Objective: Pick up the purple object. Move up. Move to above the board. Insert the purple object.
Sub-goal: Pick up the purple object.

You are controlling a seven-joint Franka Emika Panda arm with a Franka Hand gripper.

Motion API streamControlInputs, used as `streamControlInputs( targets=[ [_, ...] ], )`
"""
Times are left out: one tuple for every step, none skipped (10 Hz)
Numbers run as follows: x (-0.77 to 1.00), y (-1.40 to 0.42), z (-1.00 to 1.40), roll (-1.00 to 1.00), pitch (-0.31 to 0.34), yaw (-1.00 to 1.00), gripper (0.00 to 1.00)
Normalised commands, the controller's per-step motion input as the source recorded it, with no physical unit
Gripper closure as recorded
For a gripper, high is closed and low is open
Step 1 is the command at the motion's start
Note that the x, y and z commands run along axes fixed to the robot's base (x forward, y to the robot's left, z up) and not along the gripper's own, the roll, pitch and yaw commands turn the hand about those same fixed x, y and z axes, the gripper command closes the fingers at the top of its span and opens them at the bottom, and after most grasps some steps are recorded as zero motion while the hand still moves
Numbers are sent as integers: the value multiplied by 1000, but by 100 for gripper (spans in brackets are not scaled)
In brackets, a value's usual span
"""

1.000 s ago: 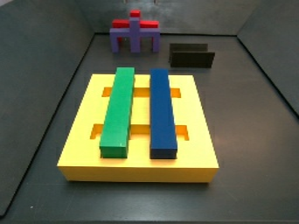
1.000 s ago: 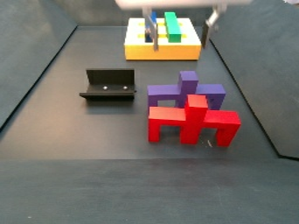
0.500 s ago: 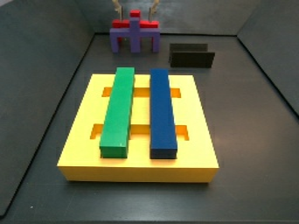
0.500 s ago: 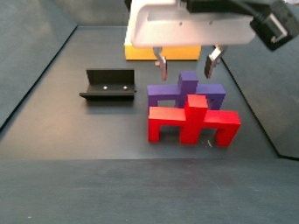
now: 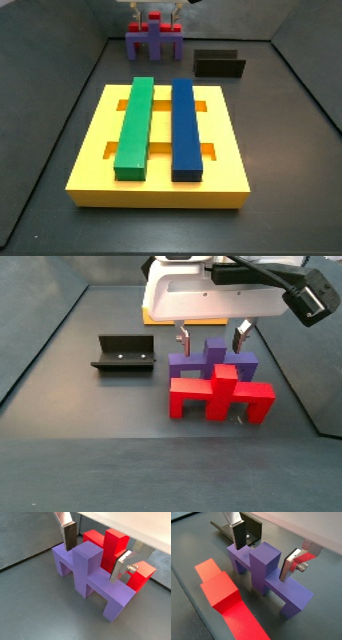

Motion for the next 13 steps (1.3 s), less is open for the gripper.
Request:
streamControlInputs(
  targets=[
    [23,-97,-100,36,0,0,0],
    [0,0,-154,14,0,0,0],
    [0,40,-149,10,0,20,0],
    [-20,40,-137,1,-3,11,0],
    [0,0,-66,0,0,0,0],
    [0,0,-23,0,0,0,0],
    [0,11,-23,0,0,0,0],
    [0,0,0,14,0,0,0],
    [0,0,0,0,0,0,0],
    [0,0,0,0,0,0,100],
    [0,0,0,0,0,0,100],
    [0,0,0,0,0,0,100],
    [0,0,0,0,0,0,100]
  ],
)
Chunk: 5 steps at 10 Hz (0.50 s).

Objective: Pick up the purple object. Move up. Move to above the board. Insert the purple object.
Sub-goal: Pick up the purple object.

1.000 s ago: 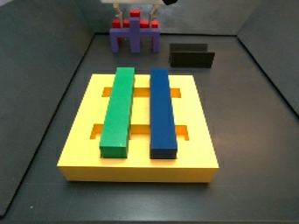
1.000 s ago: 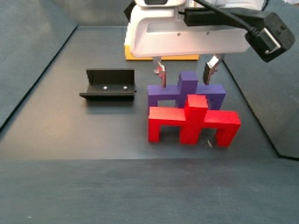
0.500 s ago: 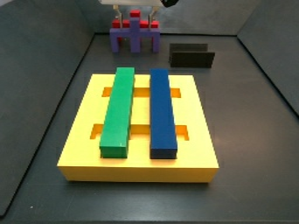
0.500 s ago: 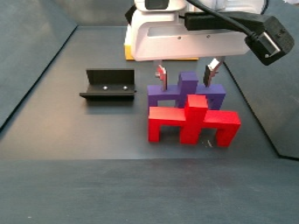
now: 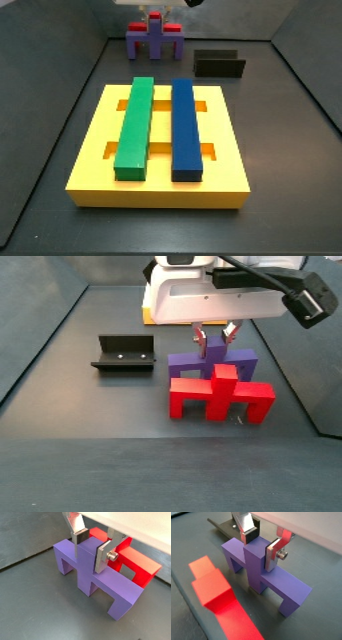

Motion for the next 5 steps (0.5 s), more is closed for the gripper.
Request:
streamControlInputs(
  targets=[
    [0,0,0,0,0,0,100],
    [0,0,0,0,0,0,100],
    [0,0,0,0,0,0,100],
    [0,0,0,0,0,0,100],
    [0,0,0,0,0,0,100]
  ],
)
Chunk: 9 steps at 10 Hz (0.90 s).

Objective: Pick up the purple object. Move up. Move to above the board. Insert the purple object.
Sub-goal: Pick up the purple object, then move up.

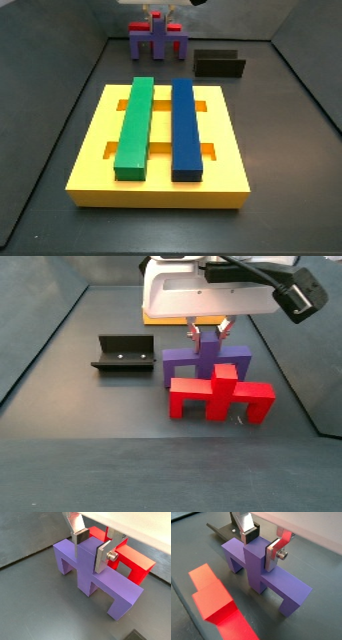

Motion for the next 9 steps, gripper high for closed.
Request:
streamControlInputs(
  targets=[
    [0,0,0,0,0,0,100],
    [0,0,0,0,0,0,100],
    [0,0,0,0,0,0,100],
    [0,0,0,0,0,0,100],
    [0,0,0,0,0,0,100],
    [0,0,0,0,0,0,100],
    [0,0,0,0,0,0,100],
    [0,0,833,0,0,0,100],
    [14,2,867,1,-15,-17,100]
  ],
)
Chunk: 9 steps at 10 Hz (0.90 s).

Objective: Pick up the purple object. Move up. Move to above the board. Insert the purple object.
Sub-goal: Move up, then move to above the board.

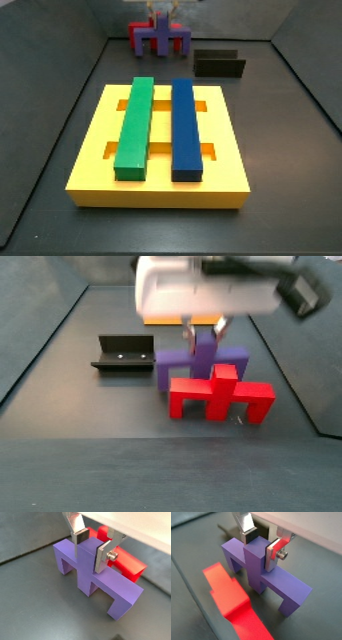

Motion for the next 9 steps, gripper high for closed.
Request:
streamControlInputs(
  targets=[
    [-46,1,531,14,33,-26,100],
    [-28,10,319,30,24,-20,100],
    [0,0,1400,0,0,0,100],
    [-2,0,1400,-4,3,6,100],
    [-52,-6,1400,13,33,7,100],
    [-4,3,1400,10,42,3,100],
    [34,8,939,-4,84,-1,100],
    [35,5,474,6,96,-4,100],
    [34,-1,258,8,71,-1,100]
  ],
)
